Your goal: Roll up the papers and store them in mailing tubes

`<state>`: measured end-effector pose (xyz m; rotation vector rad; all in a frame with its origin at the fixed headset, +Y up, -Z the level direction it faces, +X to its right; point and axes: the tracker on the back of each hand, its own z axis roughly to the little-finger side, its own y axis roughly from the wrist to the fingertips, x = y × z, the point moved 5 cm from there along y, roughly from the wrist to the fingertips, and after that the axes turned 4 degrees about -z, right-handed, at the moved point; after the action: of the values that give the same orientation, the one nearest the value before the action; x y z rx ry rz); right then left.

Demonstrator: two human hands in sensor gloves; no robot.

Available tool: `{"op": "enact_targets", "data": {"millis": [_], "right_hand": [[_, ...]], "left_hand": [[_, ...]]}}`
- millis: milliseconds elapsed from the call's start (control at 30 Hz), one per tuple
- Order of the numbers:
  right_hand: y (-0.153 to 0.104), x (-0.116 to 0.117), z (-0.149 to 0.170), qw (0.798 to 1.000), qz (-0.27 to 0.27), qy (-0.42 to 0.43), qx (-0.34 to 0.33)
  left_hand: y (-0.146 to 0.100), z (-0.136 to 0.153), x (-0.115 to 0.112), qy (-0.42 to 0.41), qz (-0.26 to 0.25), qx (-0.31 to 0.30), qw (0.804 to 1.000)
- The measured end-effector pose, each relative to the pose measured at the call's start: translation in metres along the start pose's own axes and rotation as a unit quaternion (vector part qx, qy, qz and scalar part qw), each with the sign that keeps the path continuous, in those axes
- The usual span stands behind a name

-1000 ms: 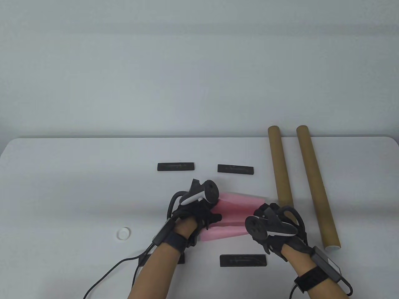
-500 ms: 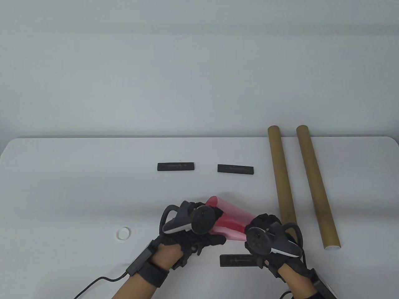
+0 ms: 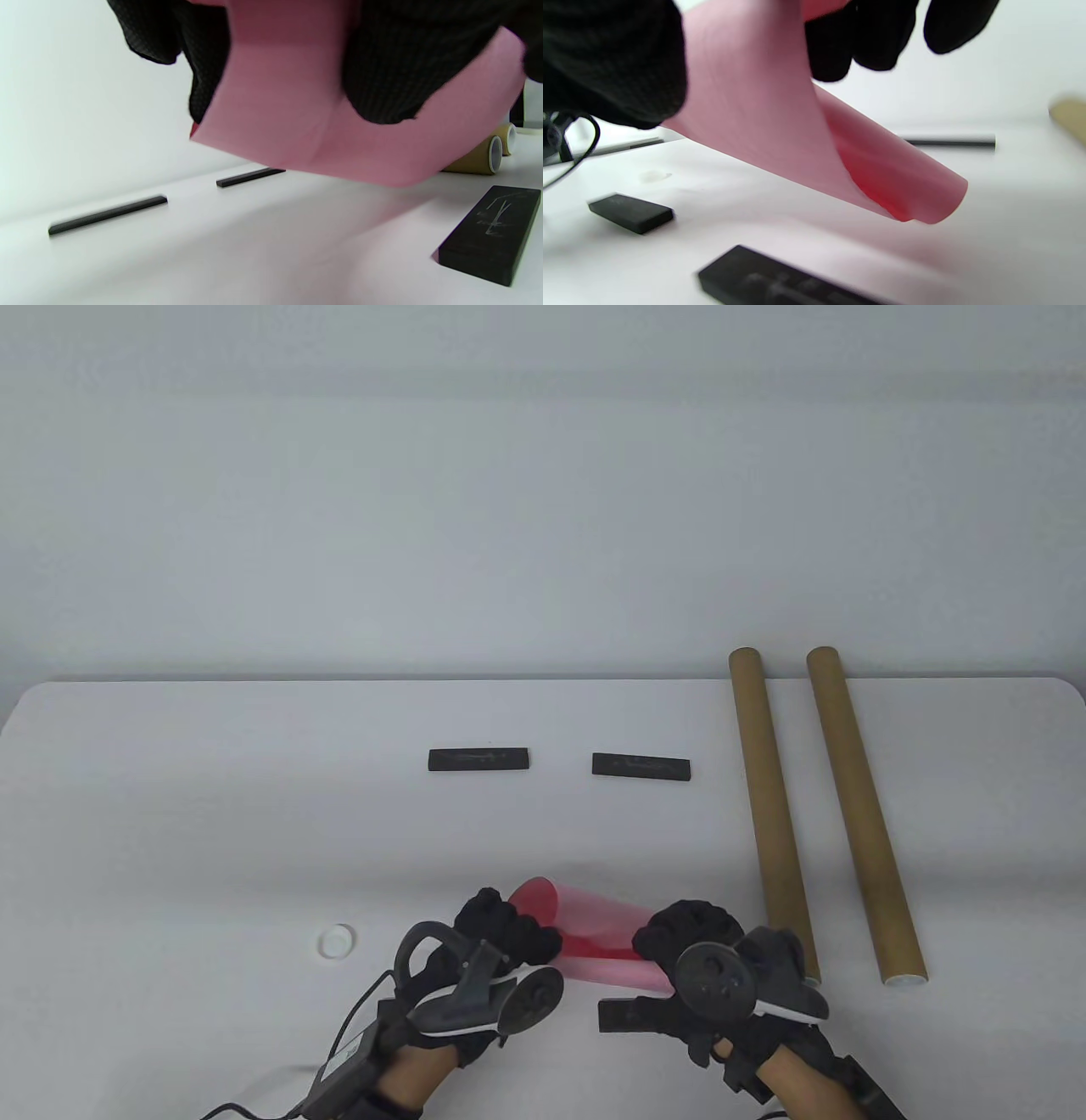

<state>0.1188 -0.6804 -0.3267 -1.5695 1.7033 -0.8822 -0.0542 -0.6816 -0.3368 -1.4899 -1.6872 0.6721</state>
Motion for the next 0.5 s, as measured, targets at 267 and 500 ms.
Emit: {"op": "enact_targets", "data": {"millis": [267,500], "right_hand": [[0.006,0.002,-0.019,0.996,0.059,-0.066,-0.016],[0.011,0.018,0.003,0.989,-0.052,0.135,0.016]], "left_hand": [[-0.012,0.011,-0.010,-0.035,0.007,0.012,0.999],[-0.021,-0.014,0.006,0.076,-0.040,-0.048,0.995]]}}
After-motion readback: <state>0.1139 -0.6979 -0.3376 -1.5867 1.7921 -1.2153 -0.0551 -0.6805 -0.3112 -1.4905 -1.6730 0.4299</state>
